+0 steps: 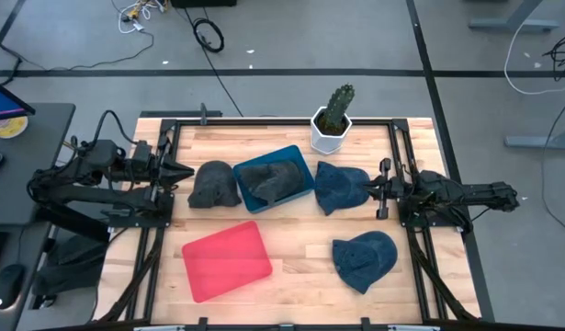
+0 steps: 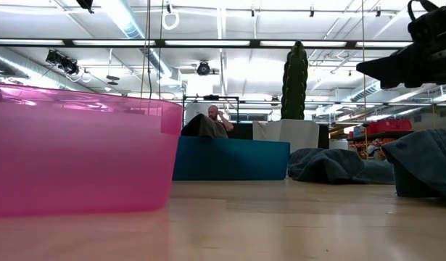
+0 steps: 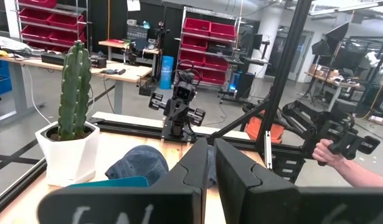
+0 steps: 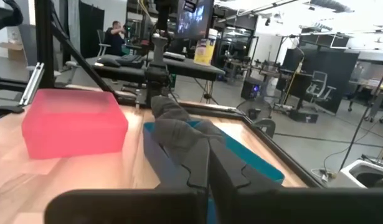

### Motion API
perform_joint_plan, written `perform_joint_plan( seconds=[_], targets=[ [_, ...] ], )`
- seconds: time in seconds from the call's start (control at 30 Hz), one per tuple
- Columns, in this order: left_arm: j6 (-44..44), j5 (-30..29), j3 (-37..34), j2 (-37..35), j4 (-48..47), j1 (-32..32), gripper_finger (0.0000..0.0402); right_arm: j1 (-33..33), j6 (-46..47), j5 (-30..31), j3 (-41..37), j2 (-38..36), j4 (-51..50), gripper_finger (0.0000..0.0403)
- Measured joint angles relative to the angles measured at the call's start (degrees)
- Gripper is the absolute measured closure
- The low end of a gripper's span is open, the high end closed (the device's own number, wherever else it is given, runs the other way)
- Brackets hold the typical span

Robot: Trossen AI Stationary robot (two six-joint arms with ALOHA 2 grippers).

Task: Pick & Place hat
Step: Put the gray cap into the blue bin

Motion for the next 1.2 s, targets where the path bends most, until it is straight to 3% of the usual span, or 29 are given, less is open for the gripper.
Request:
perform_joint_plan(
  seconds=[0.8,1.2],
  targets=[
    [0.1,0.0,0.0,0.0,0.4,0.0,0.0372,-0.1,2.0,0.0,0.0,0.0,0.1,0.0395],
    [1.1,-0.3,0.0,0.0,17.0,0.0,0.0372,-0.1,2.0,0.0,0.0,0.0,0.1,0.0395]
  ],
)
